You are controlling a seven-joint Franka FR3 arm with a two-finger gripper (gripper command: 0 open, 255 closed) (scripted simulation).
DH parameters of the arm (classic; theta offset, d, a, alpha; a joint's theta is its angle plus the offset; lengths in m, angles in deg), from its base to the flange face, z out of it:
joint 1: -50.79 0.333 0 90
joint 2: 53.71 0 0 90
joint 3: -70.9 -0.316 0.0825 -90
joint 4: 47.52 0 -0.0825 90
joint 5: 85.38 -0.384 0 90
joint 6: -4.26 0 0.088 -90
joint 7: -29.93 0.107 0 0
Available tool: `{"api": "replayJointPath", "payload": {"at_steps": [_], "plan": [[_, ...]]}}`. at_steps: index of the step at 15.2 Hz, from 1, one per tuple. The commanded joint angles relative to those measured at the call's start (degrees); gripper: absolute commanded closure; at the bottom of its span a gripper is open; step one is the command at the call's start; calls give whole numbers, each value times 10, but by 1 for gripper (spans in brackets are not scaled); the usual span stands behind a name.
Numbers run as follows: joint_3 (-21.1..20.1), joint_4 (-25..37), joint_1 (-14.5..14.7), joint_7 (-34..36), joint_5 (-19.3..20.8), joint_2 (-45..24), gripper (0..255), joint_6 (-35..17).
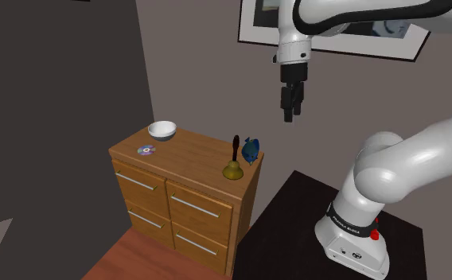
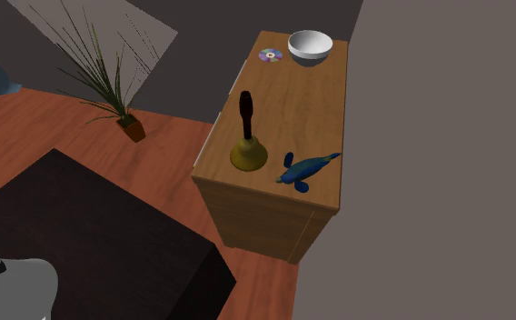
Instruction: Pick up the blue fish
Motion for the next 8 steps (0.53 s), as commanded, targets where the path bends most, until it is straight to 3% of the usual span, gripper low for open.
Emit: {"api": "replayJointPath", "payload": {"at_steps": [1,8], "plan": [[0,0,0,0,0,0,0,0],[-5,-26,-14,20,33,-112,0,-142]]}}
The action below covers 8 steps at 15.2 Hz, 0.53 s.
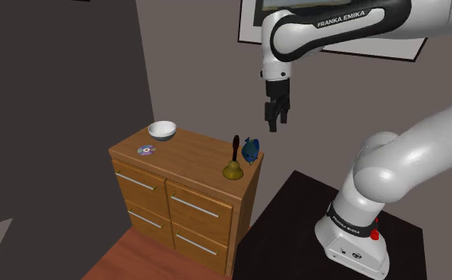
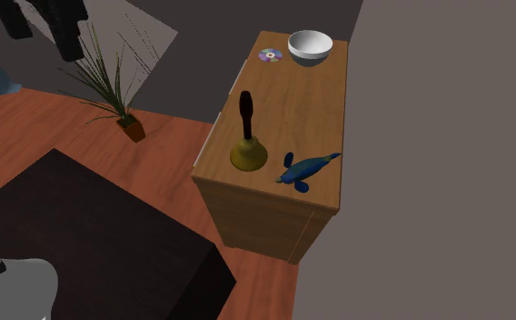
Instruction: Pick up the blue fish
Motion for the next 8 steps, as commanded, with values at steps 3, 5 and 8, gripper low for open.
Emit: {"api": "replayJointPath", "payload": {"at_steps": [3,5,8], "plan": [[-1,-2,-9,15,20,-78,0,-83],[-1,3,-14,24,31,-119,0,-120],[1,16,-22,39,49,-182,0,-171]]}}
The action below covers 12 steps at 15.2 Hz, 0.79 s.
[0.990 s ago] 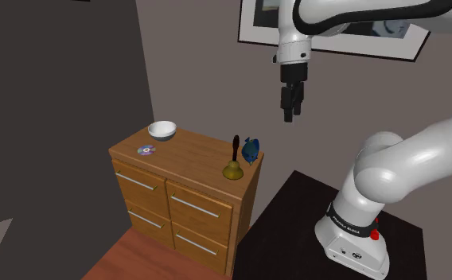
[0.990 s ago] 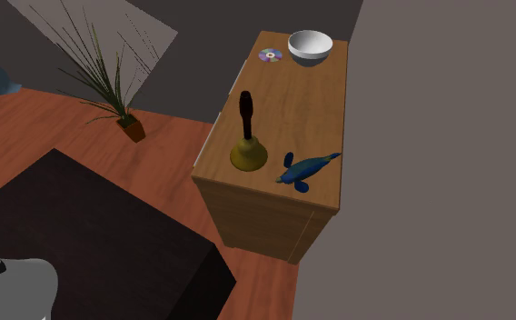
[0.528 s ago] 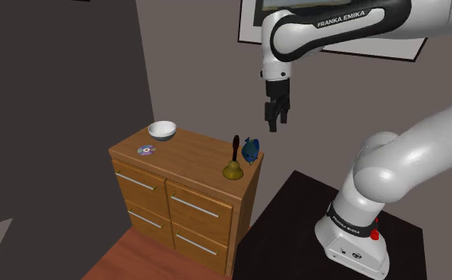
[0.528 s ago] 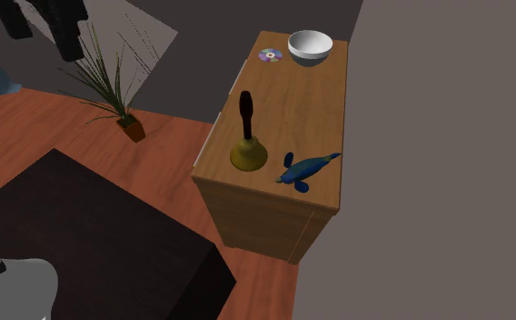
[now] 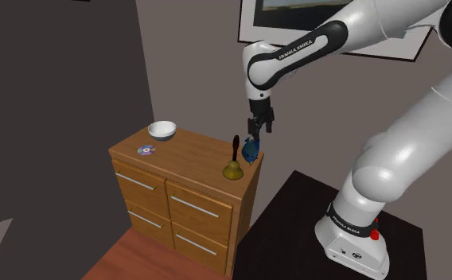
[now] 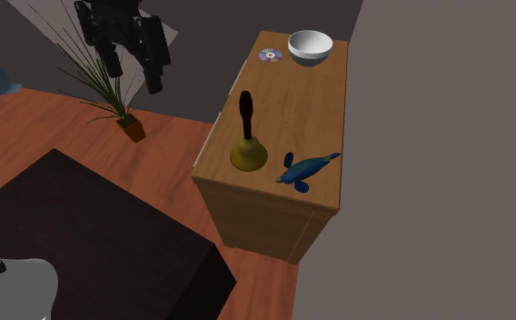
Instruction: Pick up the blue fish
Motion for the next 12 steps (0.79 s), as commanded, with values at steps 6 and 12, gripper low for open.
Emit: {"api": "replayJointPath", "payload": {"at_steps": [6,12], "plan": [[8,53,-19,37,46,-149,0,-100],[23,128,-30,73,84,-280,0,-158]]}}
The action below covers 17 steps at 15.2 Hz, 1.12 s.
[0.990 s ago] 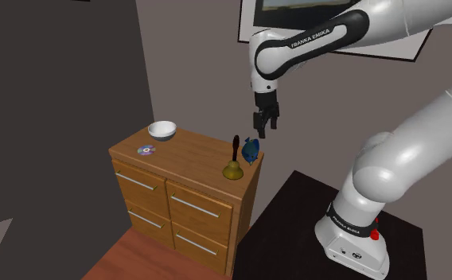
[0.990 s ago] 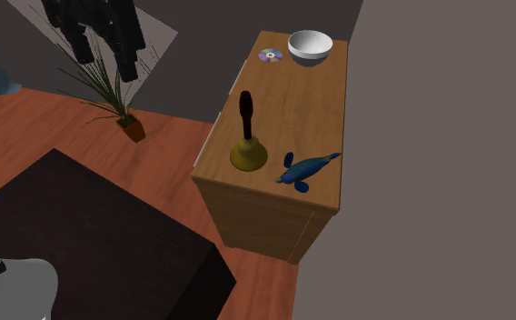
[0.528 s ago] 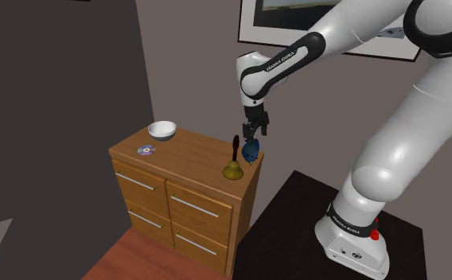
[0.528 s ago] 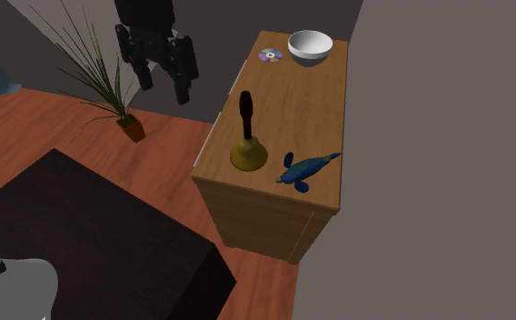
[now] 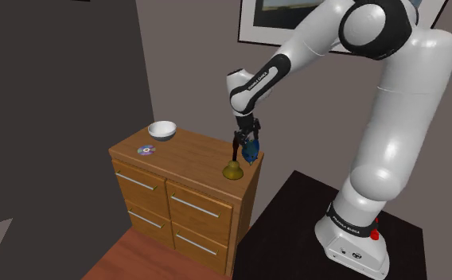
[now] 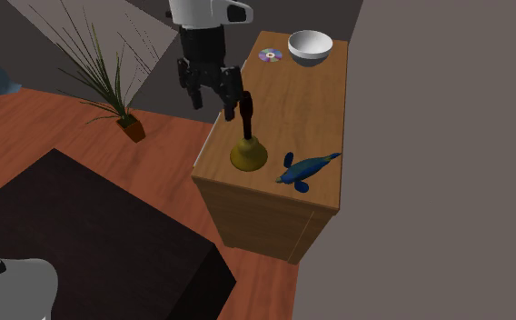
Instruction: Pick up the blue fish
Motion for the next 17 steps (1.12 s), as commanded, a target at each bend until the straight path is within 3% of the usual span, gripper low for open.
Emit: {"api": "replayJointPath", "payload": {"at_steps": [1,9,17], "plan": [[6,25,-3,12,13,-42,0,-18],[34,167,-14,46,44,-214,0,-51],[59,357,-33,63,52,-388,0,-41]]}}
